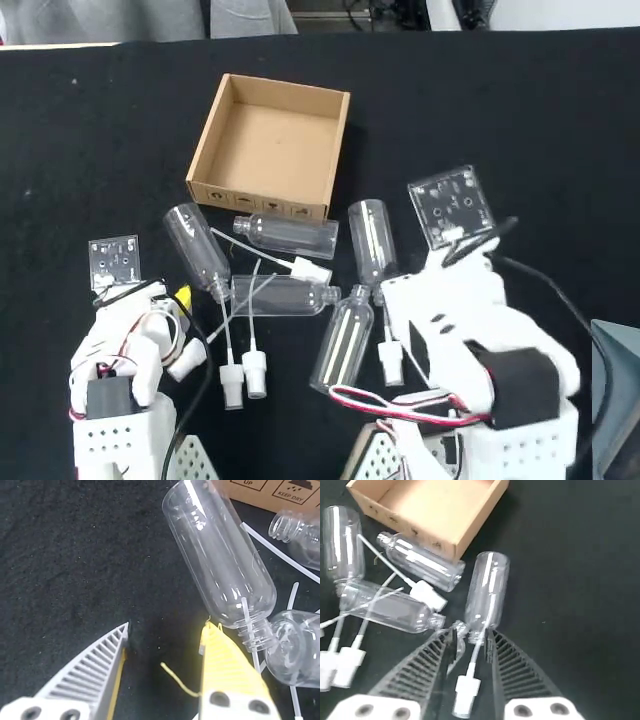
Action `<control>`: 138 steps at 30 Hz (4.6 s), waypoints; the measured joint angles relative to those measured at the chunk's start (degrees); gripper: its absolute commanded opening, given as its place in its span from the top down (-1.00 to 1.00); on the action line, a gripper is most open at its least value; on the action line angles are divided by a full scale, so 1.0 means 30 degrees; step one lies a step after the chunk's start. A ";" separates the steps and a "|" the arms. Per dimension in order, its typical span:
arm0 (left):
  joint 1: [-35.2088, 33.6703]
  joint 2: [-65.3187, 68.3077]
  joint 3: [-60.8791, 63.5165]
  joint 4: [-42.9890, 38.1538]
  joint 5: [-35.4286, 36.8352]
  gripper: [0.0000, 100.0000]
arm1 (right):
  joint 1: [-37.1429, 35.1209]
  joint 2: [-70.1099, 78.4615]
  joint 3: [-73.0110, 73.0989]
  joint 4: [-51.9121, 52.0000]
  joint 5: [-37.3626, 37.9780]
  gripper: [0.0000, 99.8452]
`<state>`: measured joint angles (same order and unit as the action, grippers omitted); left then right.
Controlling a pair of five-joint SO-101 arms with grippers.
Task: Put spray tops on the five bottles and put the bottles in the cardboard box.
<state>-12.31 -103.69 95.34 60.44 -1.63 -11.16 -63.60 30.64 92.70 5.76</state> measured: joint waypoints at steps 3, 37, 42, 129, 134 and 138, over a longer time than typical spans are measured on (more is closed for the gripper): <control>0.0000 0.0000 0.0000 0.0000 0.0000 0.57 | -0.0264 0.0996 0.0000 0.0000 -0.0938 0.86; 0.0000 0.0000 0.0000 0.0000 0.0000 0.57 | -0.1817 0.3751 0.6564 -0.5245 -0.4542 0.85; 0.0000 0.0000 0.0000 0.0000 0.0000 0.57 | -0.1817 0.3751 0.6564 -0.5245 -0.4542 0.85; 0.0000 0.0000 0.0000 -0.0674 0.0000 0.57 | -0.5363 1.6586 0.5802 -0.6711 -1.0344 0.94; 0.0000 0.0000 0.0000 -0.0674 0.0000 0.57 | -0.5363 1.5385 0.4923 -0.4689 -0.9201 0.94; 0.0000 0.0000 0.0000 -0.0674 0.0000 0.57 | -0.5363 1.3890 0.4132 -0.2960 -0.8615 0.94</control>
<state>-12.31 -103.69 95.34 58.42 -1.63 -27.25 -21.93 43.03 83.82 -20.09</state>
